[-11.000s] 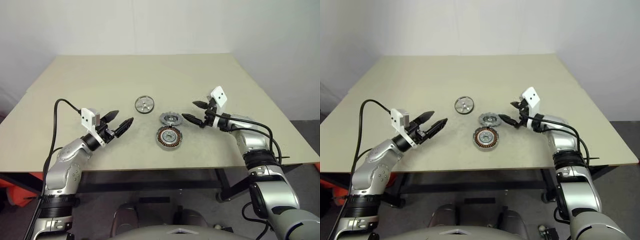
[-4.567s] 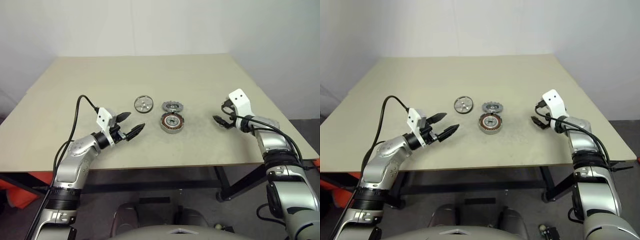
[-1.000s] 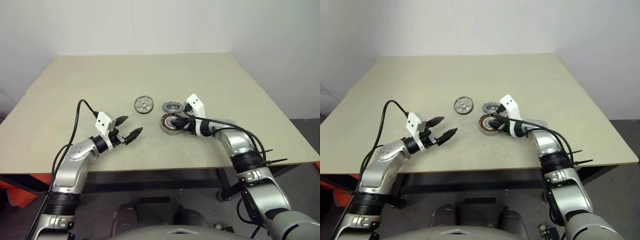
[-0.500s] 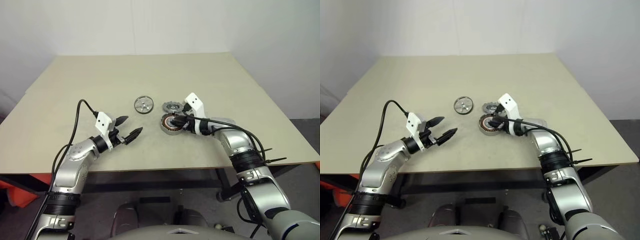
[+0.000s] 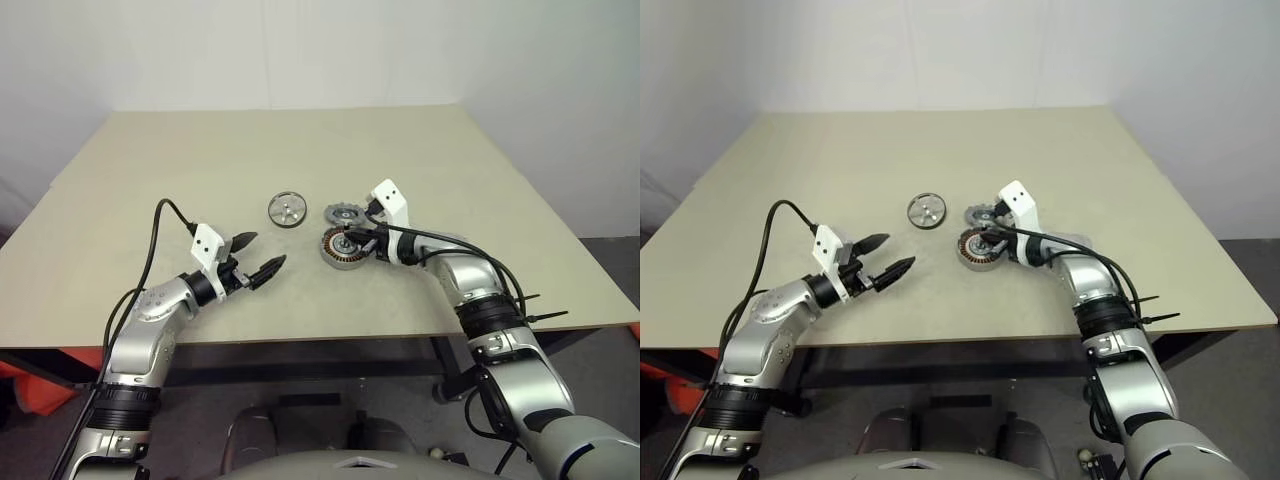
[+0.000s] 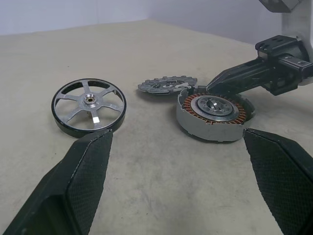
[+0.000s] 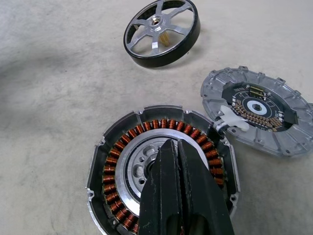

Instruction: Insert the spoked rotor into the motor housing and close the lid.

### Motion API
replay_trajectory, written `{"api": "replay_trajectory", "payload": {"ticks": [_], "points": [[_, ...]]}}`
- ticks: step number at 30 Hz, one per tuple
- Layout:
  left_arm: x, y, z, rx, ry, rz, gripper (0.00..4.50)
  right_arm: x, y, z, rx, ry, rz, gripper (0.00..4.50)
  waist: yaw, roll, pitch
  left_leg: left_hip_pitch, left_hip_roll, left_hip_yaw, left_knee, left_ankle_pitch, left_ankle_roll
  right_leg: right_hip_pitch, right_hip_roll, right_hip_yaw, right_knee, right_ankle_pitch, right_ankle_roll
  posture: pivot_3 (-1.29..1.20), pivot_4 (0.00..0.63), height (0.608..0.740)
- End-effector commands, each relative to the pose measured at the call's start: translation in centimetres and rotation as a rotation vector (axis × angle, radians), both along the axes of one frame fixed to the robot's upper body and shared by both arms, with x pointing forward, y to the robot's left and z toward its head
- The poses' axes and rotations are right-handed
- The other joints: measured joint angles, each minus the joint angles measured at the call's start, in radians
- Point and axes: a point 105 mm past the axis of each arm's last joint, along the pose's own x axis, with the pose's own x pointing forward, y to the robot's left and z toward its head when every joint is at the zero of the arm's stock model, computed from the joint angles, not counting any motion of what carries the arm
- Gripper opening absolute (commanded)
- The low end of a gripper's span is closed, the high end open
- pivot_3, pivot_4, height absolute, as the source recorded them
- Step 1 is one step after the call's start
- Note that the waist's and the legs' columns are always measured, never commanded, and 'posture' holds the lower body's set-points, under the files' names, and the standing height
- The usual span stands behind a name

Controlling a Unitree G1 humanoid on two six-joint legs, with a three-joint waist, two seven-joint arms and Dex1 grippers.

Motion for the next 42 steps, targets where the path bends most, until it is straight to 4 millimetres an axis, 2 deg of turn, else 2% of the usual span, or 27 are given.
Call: {"api": "replay_trajectory", "payload": {"ticks": [1,4,7,13,18,27,32,34,36,37,42], "points": [[0.0,-0.2,1.7,-0.005,-0.06,-0.022,4.5,-0.4,1.0,-0.2,-0.016,-0.024,0.04,0.05,0.0,0.0,0.0,0.0,0.0,0.0,0.0,0.0,0.0,0.0,0.0,0.0,0.0,0.0,0.0,0.0,0.0,0.74],[0.0,-0.2,1.7,-0.004,-0.059,-0.023,4.5,-0.9,1.8,-1.3,-0.011,0.012,0.057,0.05,0.0,0.0,0.0,0.0,0.0,0.0,0.0,0.0,0.0,0.0,0.0,0.0,0.0,0.0,0.0,0.0,0.0,0.74],[0.0,-0.3,1.7,-0.003,-0.058,-0.026,4.5,-0.6,1.8,-2.3,-0.019,0.031,0.026,0.05,-0.002,0.0,0.0,0.002,0.0,0.0,0.0,0.0,0.0,0.002,0.0,0.0,0.0,0.0,0.0,0.0,0.0,0.74],[-0.1,-0.2,1.7,0.0,-0.056,-0.028,4.5,0.2,1.2,-0.4,0.007,-0.025,0.012,0.05,-0.002,0.0,0.0,0.008,0.0,0.0,0.0,-0.001,0.001,0.007,0.0,0.0,0.0,-0.001,0.001,0.0,0.0,0.74],[-0.1,-0.3,1.7,-0.005,-0.055,-0.027,4.5,0.5,1.0,2.5,0.033,-0.101,0.026,0.05,0.0,0.0,0.0,0.007,0.0,0.0,0.0,-0.001,0.001,0.006,0.0,0.0,0.0,0.0,0.0,0.0,0.0,0.74],[0.0,-0.4,1.6,-0.008,-0.05,-0.028,4.5,0.1,1.3,3.3,0.041,-0.123,0.043,0.05,-0.001,0.0,0.0,0.003,0.0,0.0,0.0,0.0,0.0,0.003,0.0,0.0,0.0,0.0,0.0,0.0,0.0,0.74],[0.1,-0.3,1.6,-0.007,-0.049,-0.027,4.5,-0.7,1.6,0.8,0.031,-0.041,0.051,0.05,-0.001,0.0,0.0,0.004,0.0,0.0,0.0,0.0,0.001,0.003,0.0,0.0,0.0,0.0,0.0,0.0,0.0,0.74],[0.1,-0.3,1.6,-0.006,-0.051,-0.025,4.5,-0.9,1.3,-1.7,-0.004,0.018,0.025,0.05,-0.001,0.0,0.0,0.004,0.0,0.0,0.0,0.0,0.001,0.003,0.0,0.0,0.0,0.0,0.0,0.0,0.0,0.74],[0.1,-0.2,1.7,-0.005,-0.053,-0.023,4.5,-0.7,0.8,-3.0,-0.029,0.045,-0.014,0.05,-0.002,0.0,-0.001,0.004,0.0,0.0,0.0,0.0,0.0,0.003,0.0,0.0,0.0,0.0,0.0,0.0,0.0,0.74],[0.1,-0.2,1.7,-0.005,-0.053,-0.023,4.5,-0.5,0.6,-3.0,-0.03,0.038,-0.024,0.05,-0.002,0.0,-0.001,0.005,0.0,0.0,0.0,0.0,0.0,0.004,0.0,0.0,0.0,0.0,0.0,0.0,0.0,0.74],[0.0,-0.1,1.6,-0.003,-0.052,-0.022,4.5,0.0,1.1,0.6,0.032,-0.054,0.009,0.05,-0.001,-0.001,-0.001,0.009,0.0,0.0,0.0,-0.001,0.002,0.007,0.0,0.0,0.0,-0.002,0.004,0.0,0.0,0.74]]}}
